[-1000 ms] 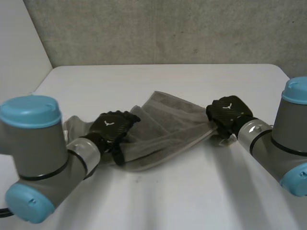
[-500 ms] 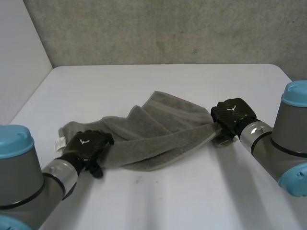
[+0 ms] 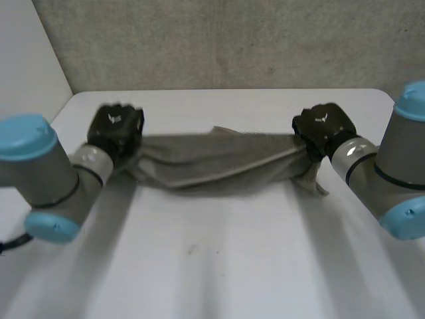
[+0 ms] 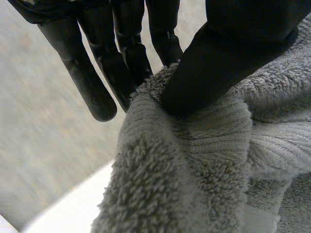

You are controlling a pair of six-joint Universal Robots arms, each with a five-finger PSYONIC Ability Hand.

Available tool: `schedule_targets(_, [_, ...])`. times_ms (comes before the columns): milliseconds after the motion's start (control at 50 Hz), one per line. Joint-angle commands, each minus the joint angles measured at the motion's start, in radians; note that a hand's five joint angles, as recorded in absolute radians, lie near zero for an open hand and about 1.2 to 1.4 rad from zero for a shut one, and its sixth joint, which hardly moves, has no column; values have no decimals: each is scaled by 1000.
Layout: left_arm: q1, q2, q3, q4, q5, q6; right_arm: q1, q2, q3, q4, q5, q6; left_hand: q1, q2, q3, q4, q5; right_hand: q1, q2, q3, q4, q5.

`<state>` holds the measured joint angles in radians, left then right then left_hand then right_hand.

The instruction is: Fold the towel.

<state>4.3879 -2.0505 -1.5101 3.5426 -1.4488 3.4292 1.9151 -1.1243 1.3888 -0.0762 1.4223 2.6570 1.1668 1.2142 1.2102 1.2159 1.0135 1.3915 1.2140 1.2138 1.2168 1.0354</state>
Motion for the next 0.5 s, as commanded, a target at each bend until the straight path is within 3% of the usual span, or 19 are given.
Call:
schedule_targets(20, [7, -26, 172, -44, 34, 4, 2, -5, -20, 1, 0, 3, 229, 182, 186, 180, 208, 5, 182, 182, 179, 186])
schedule_targets(140, [5, -202, 292, -51, 99, 4, 2, 15, -8, 0, 0, 1, 229, 182, 186, 180, 208, 5, 182, 182, 179, 186])
schedule_targets(280, [4, -284, 340, -103, 94, -1, 2, 49, -10, 3, 0, -2, 229, 182, 186, 180, 208, 5, 182, 182, 179, 186])
schedule_targets(500, [4, -18, 73, -241, 107, 4, -1, 32, -8, 13, 6, 0, 229, 182, 186, 180, 208, 5, 182, 182, 179, 186])
